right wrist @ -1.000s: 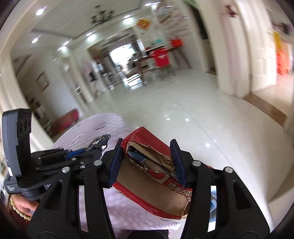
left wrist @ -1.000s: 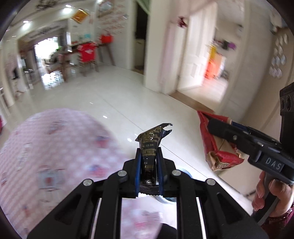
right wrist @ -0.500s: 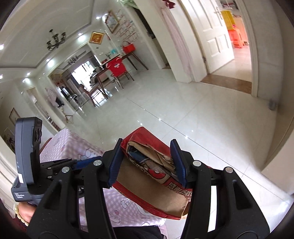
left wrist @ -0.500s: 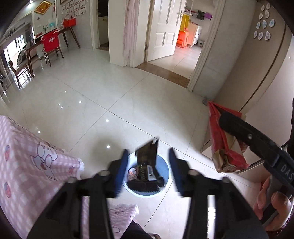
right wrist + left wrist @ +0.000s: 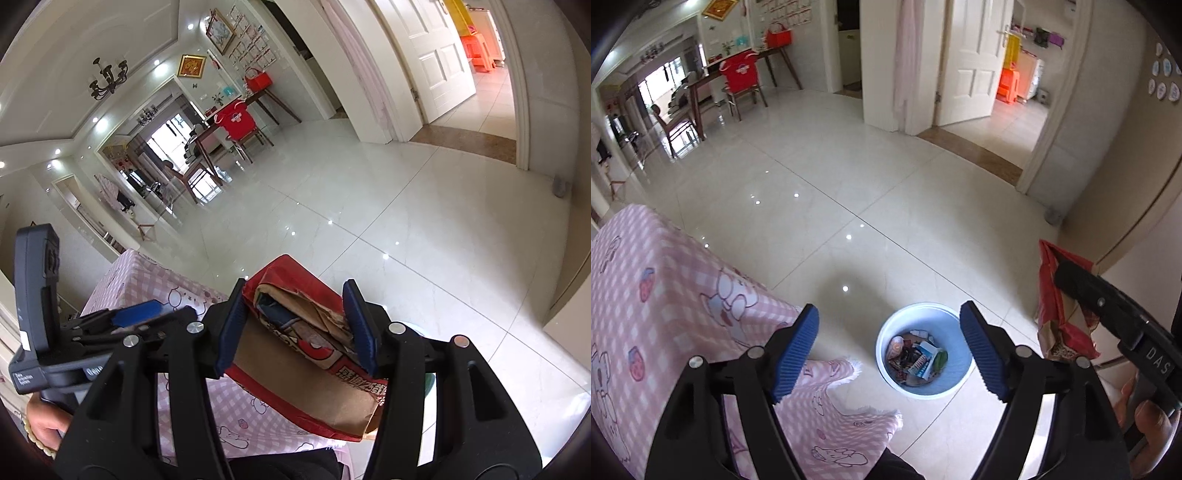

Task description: Collect trash

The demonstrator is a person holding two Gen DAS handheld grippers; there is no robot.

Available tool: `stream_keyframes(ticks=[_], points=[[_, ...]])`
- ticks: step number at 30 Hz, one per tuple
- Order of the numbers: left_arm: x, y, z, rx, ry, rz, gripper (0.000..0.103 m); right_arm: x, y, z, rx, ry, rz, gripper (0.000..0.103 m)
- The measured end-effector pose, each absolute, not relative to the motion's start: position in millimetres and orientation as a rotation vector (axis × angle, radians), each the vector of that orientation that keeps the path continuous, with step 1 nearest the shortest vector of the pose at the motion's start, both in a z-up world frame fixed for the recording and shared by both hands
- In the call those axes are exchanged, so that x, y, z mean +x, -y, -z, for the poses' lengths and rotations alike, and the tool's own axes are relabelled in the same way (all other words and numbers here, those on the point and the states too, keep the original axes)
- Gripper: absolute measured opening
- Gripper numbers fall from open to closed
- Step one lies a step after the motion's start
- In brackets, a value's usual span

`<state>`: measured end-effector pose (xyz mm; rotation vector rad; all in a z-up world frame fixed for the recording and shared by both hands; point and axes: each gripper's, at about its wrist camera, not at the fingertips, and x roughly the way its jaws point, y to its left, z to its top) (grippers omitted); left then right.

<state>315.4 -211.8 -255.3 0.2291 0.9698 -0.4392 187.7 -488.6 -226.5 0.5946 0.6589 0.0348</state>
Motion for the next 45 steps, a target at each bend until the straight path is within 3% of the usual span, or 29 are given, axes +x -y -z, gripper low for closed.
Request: stream_keyframes(ticks=[9, 13, 21, 33, 45], points=[[329, 197, 242, 0.202, -0.942, 0.401, 0.079, 205, 478, 235, 0.603, -0.666, -0.043, 0.055], [329, 192, 242, 0.204, -0.942, 0.4, 0.082, 208, 475, 233, 0.586, -0.658, -0.015, 0.069], [323, 174, 227, 0.184, -0.929, 0.399, 0.083, 201, 468, 224, 0.575, -0.651, -0.018, 0.069], [252, 128, 144, 0.172, -0.741, 0.3, 0.089, 131, 426, 134, 0.425, -0.521, -0.021, 0.076], [153, 97, 58, 0.199, -0.525, 0.204, 0.096, 39, 380, 54, 0.289, -0.373, 0.014, 0.089]])
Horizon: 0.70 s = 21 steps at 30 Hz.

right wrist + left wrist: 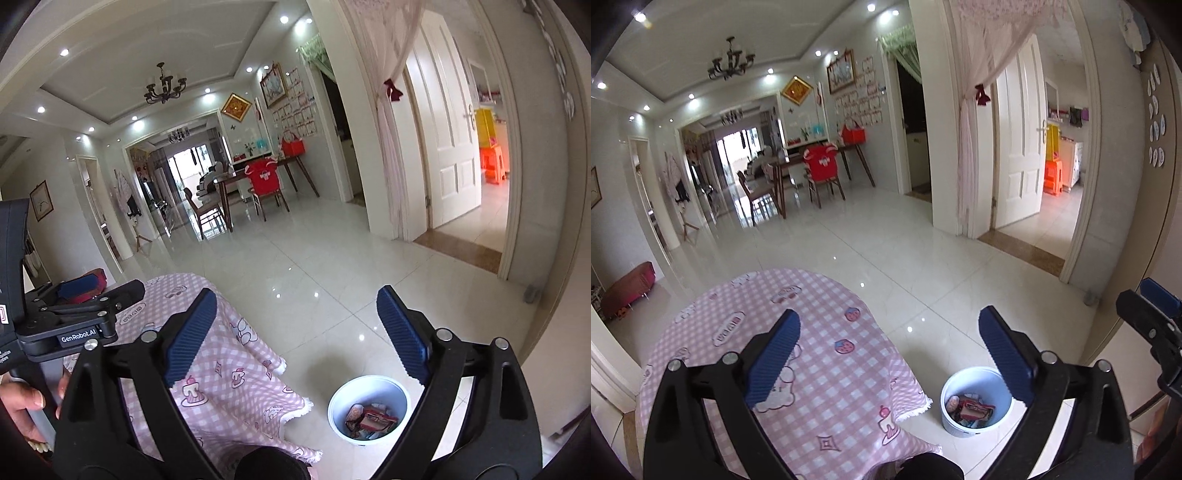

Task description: Collect trash

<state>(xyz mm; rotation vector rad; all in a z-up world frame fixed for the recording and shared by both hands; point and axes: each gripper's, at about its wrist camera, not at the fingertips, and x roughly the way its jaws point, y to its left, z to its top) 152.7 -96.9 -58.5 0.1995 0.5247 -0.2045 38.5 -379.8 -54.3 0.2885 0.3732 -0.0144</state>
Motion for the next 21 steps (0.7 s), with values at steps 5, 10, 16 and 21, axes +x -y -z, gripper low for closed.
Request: stream_keyframes(ticks=[5, 10, 16, 21], points=[[112, 88, 34, 0.195, -0.45, 0.188, 0.097, 6, 363, 30, 0.225, -0.316, 0.02, 0.093], [75, 82, 16, 0.182, -0.388, 0.186, 0.097, -19, 350, 19, 0.201, -0.276, -0.002, 0.094], [44, 69, 1, 0.162, -0.336, 0.159, 0.097, -40, 333, 7, 0.171, -0.244, -0.033, 0.095], [29, 61, -5, 0.156, -0.316, 0.154, 0.097, -53, 326, 1, 0.158, -0.215, -0.045, 0.095]])
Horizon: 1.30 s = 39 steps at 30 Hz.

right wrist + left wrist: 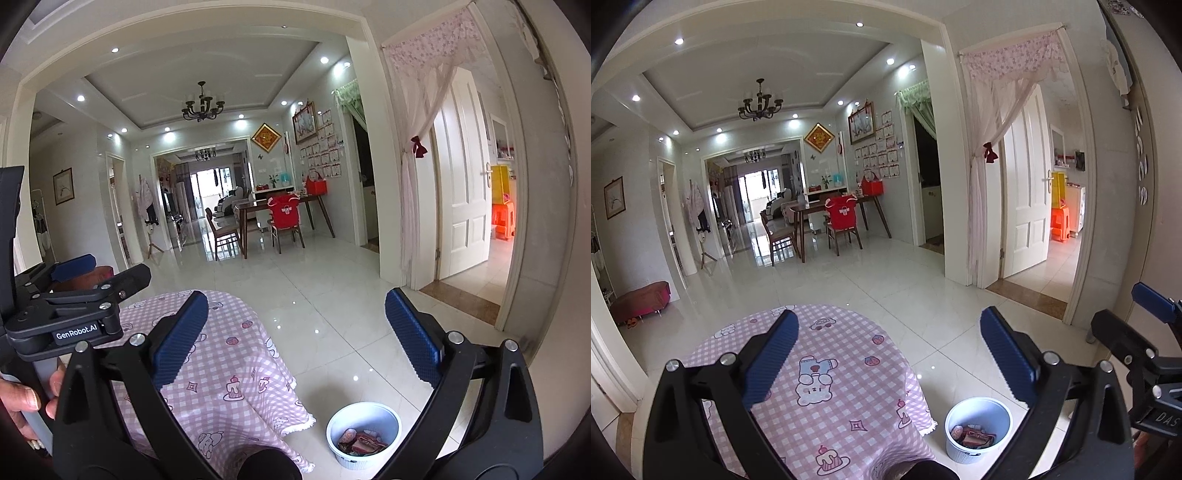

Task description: Collect trash

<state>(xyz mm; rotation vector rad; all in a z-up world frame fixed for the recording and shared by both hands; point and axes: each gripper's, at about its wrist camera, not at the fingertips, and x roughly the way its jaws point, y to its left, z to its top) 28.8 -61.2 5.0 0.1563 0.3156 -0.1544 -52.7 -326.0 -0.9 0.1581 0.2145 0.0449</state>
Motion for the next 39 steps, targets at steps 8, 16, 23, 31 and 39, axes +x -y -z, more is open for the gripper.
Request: stream_keyframes(ticks=[8, 16, 23, 31, 39], points=[[17, 59, -12, 0.155, -0.297, 0.137, 0.097, -65, 319, -1, 0.153, -0.197, -0.055, 0.095], [10, 58, -15, 0.153, -0.292, 0.136, 0.097, -67, 321, -3, 0.154, -0.197, -0.062, 0.095], [9, 55, -17, 0.149, -0.291, 0.13, 0.097, -69, 324, -2, 0.164, -0.195, -0.053, 0.095], [8, 55, -16, 0.149, -0.29, 0.13, 0.097, -69, 324, -1, 0.166, -0.195, -0.056, 0.095], [8, 56, -16, 0.151, -0.289, 0.13, 0.097, -68, 326, 0, 0.169, -0.198, -0.055, 0.095]])
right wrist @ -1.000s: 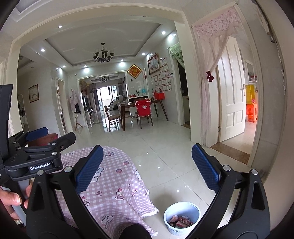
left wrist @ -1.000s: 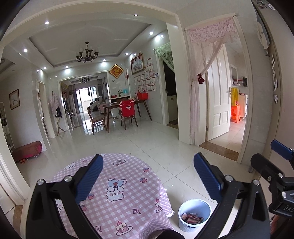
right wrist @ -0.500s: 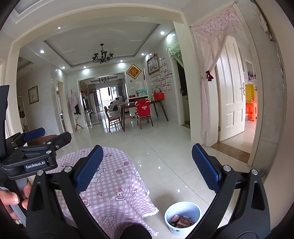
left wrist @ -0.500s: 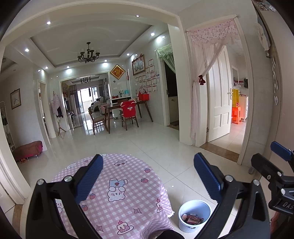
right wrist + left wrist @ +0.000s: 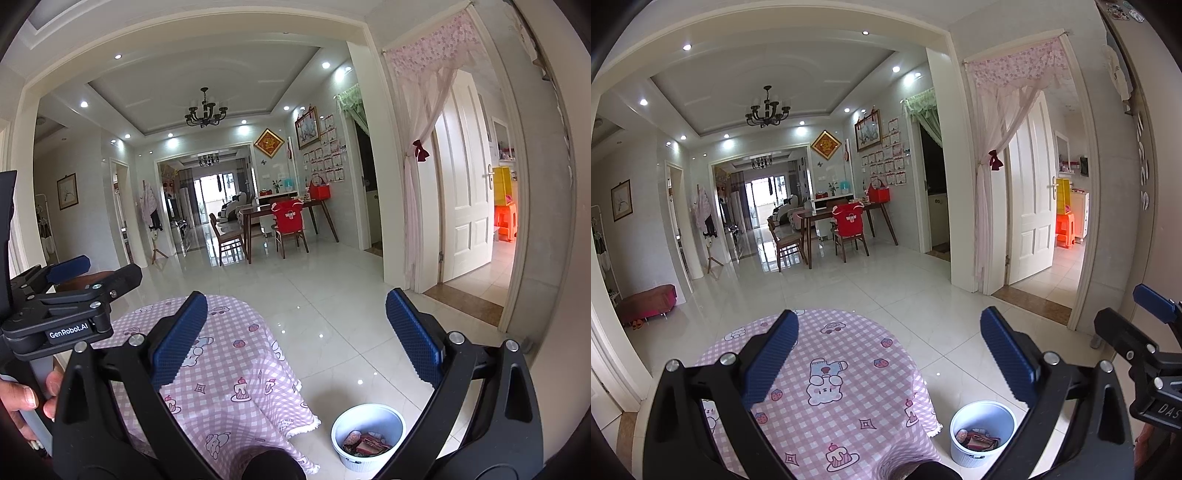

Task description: Collect trash

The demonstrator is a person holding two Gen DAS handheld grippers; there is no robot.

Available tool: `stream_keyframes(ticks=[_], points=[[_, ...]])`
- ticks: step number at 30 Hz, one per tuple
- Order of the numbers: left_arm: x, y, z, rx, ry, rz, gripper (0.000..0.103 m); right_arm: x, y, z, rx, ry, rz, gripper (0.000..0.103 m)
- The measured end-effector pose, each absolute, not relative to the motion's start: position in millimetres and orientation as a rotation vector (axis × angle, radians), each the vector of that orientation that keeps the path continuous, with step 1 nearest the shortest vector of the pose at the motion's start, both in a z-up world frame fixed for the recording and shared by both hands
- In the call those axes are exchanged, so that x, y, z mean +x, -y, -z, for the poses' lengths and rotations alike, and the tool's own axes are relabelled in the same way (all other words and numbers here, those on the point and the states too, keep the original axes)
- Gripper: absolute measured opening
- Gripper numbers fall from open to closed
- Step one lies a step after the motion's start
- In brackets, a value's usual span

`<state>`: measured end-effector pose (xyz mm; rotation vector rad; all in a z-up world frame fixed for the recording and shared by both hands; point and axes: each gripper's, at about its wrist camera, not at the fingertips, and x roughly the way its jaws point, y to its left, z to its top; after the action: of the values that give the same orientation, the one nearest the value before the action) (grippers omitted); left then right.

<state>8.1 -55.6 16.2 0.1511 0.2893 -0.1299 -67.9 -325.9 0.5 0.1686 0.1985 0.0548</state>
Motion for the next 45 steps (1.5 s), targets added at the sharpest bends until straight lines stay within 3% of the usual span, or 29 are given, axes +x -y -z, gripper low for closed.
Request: stream_keyframes(ticks=[45], points=[[18, 52, 2, 0.149, -0.315, 0.143, 0.097, -59, 326, 19, 0.203, -0.234, -0.094, 0.095]])
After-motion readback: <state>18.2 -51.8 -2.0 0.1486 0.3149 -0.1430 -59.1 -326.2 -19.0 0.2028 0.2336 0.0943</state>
